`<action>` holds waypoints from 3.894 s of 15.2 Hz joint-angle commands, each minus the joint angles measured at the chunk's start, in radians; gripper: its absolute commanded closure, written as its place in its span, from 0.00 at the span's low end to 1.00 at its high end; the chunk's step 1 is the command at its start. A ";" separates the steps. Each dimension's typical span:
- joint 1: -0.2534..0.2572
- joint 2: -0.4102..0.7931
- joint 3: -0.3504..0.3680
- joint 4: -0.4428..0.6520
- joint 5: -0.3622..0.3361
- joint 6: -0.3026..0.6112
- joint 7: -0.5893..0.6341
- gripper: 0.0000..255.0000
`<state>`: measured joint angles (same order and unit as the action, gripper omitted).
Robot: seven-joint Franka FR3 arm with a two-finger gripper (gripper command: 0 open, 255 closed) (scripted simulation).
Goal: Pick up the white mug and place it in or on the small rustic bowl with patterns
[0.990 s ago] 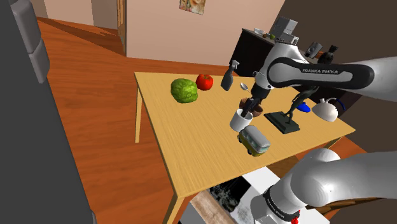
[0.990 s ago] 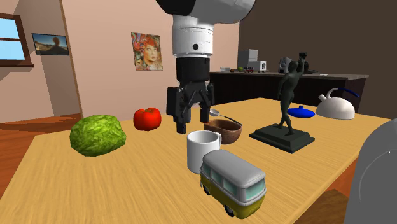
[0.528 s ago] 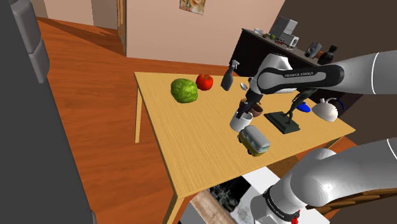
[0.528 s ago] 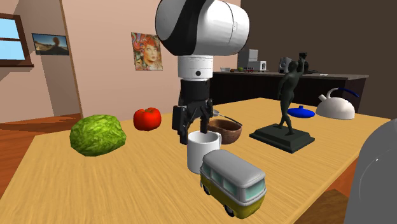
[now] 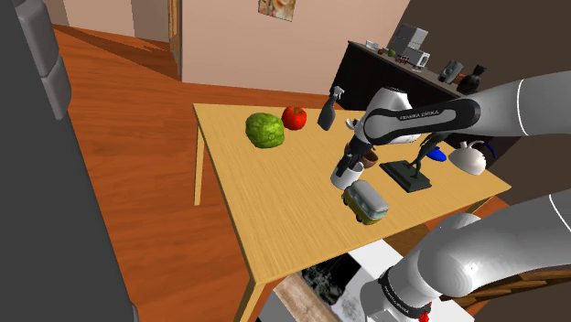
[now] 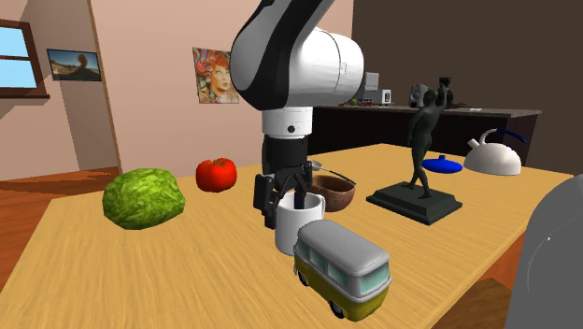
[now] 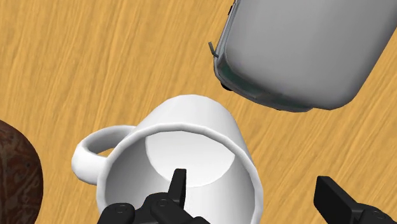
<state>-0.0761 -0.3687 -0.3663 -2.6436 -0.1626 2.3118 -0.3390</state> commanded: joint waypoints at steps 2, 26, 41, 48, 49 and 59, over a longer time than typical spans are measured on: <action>0.000 0.001 0.000 -0.002 0.000 0.004 0.000 0.00; -0.005 -0.090 0.027 0.084 -0.002 -0.173 0.011 1.00; -0.002 -0.155 0.058 0.239 0.009 -0.392 0.015 1.00; -0.014 -0.064 -0.014 0.378 0.009 -0.433 -0.083 1.00; -0.017 -0.038 -0.034 0.407 0.012 -0.435 -0.108 1.00; -0.047 0.281 -0.219 0.761 0.128 -0.485 -0.387 1.00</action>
<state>-0.1175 -0.1231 -0.5680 -1.9172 -0.0519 1.8301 -0.6939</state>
